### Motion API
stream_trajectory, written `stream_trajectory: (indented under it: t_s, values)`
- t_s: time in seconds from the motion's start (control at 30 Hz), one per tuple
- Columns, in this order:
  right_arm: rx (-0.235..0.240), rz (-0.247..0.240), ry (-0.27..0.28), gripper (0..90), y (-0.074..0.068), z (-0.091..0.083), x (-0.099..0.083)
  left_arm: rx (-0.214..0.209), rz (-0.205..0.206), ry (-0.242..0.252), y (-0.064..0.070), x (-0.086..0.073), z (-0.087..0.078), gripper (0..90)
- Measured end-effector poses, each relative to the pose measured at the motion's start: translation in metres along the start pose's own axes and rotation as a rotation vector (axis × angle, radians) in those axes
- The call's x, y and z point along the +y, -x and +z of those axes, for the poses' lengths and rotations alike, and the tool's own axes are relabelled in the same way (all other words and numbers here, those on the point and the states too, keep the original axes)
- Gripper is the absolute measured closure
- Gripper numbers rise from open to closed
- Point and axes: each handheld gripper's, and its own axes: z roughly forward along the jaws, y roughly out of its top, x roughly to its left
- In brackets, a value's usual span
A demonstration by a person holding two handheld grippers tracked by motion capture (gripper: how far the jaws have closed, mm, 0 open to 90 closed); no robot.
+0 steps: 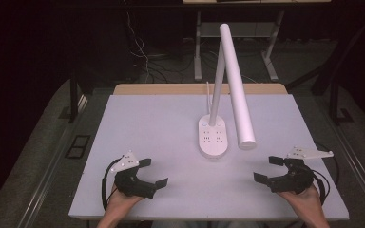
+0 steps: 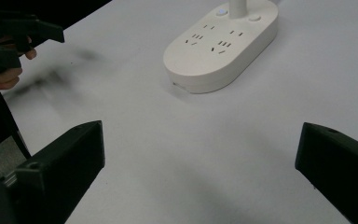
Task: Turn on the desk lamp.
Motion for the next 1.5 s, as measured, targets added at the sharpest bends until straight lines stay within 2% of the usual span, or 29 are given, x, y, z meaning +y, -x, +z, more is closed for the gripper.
stream_trajectory:
  t_s: [0.57,1.5]
  values:
    - [0.004,-0.018,-0.020,1.0,0.005,0.001,0.019,0.002,0.001,-0.005,0.000,0.000,0.001,0.0]
    - [0.001,-0.046,-0.069,1.1,0.020,0.019,0.069,-0.015,0.006,-0.017,0.003,-0.001,0.005,0.0]
